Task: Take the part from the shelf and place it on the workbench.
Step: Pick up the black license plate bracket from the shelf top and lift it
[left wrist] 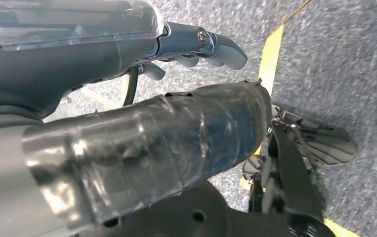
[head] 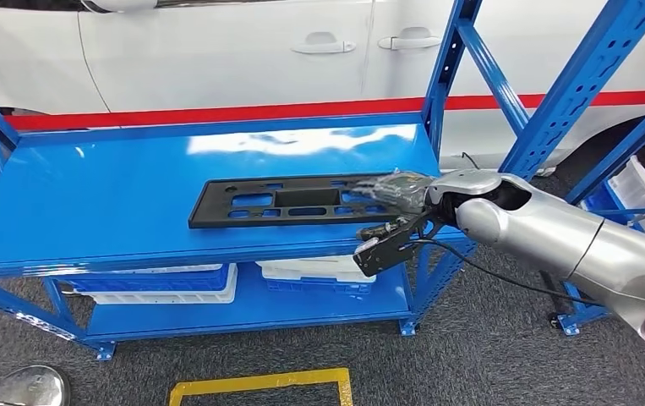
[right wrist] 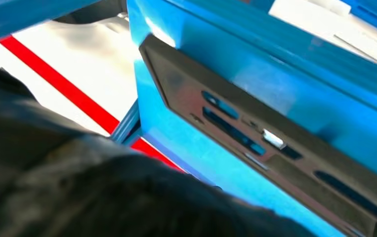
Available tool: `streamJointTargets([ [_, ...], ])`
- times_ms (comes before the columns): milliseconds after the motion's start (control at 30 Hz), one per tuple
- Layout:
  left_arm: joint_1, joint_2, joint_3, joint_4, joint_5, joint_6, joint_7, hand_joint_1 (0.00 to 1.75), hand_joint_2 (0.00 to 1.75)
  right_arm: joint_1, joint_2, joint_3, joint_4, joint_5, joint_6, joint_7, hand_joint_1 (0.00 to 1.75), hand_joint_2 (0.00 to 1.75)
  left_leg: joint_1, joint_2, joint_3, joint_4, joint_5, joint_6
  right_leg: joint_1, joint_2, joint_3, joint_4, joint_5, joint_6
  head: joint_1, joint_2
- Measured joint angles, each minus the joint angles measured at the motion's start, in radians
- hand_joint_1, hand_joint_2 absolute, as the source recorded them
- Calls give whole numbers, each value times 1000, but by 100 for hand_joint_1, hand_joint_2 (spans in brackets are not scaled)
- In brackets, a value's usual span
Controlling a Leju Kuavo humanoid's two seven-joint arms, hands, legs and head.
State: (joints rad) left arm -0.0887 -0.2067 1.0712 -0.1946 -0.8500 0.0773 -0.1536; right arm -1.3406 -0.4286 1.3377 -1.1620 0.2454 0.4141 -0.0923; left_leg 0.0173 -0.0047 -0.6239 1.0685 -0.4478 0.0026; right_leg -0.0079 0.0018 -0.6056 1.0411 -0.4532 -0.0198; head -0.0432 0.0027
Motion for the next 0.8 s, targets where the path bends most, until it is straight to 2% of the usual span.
streamJointTargets([
  [33,0,0,0,0,-1,-1,-1,0,0,-4,-3,0,-1,-3,1,1,0,0,-1,-1,9,-20,1,3,2,0,-3,3,-1,5,0,0],
  [100,0,0,0,0,-4,-1,-3,0,0,-10,-9,1,-4,-9,2,3,0,0,-3,-2,10,-27,0,11,3,1,-6,4,0,13,1,0],
  [167,0,0,0,0,-7,-1,-6,0,0,-14,-15,1,-8,-12,3,5,0,0,-1,-1,13,-34,5,21,-1,1,-11,20,-14,22,1,0],
  [233,0,0,0,0,-7,-1,-8,0,0,-20,-23,3,-11,-16,3,7,0,0,2,0,14,-39,9,32,-5,0,-46,101,-63,32,1,0],
  [300,0,0,0,0,-7,-1,-9,0,0,-22,-29,8,-12,-20,4,8,0,0,1,0,14,-40,9,37,-5,0,-106,224,-116,38,1,0],
  [333,1,0,0,0,-7,-1,-9,0,0,-21,-30,12,-12,-21,4,8,0,0,1,0,14,-39,8,37,-6,0,-126,262,-123,39,1,0],
  [367,1,0,0,0,-7,-2,-10,0,0,-20,-31,15,-12,-22,5,8,0,0,1,0,14,-39,8,37,-5,0,-130,265,-111,39,1,0],
  [400,0,0,0,0,-7,-2,-10,0,0,-20,-32,17,-12,-22,5,8,0,0,1,0,16,-39,8,37,-5,-1,-114,230,-83,36,1,0],
  [467,0,-1,0,0,-6,-2,-10,0,0,-25,-33,18,-13,-22,5,8,0,0,-1,-1,18,-39,7,35,-2,0,-50,97,-17,25,1,0],
  [533,0,-2,0,0,-5,-3,-10,0,0,-31,-33,18,-14,-23,5,8,0,0,-3,-1,17,-38,6,28,6,0,-10,8,10,15,1,0],
  [600,-1,-3,0,0,-4,-3,-11,0,0,-33,-34,18,-14,-23,5,9,0,0,-3,-1,17,-41,8,17,11,0,-7,-6,10,10,1,0],
  [667,-1,-3,0,0,-4,-3,-12,0,0,-35,-33,18,-16,-25,5,9,0,0,-2,0,13,-30,-3,7,5,-2,-1,-16,15,0,0,0],
  [733,-2,-2,0,0,-4,-3,-13,0,0,-38,-33,19,-19,-27,5,9,0,0,-2,1,-18,42,-50,-1,-1,-4,3,-26,21,-9,-1,0],
  [800,0,-2,0,0,-4,-3,-14,0,0,-39,-33,24,-20,-28,6,10,0,0,-1,1,-75,168,-110,-6,0,-5,2,-25,22,-13,-1,0],
])
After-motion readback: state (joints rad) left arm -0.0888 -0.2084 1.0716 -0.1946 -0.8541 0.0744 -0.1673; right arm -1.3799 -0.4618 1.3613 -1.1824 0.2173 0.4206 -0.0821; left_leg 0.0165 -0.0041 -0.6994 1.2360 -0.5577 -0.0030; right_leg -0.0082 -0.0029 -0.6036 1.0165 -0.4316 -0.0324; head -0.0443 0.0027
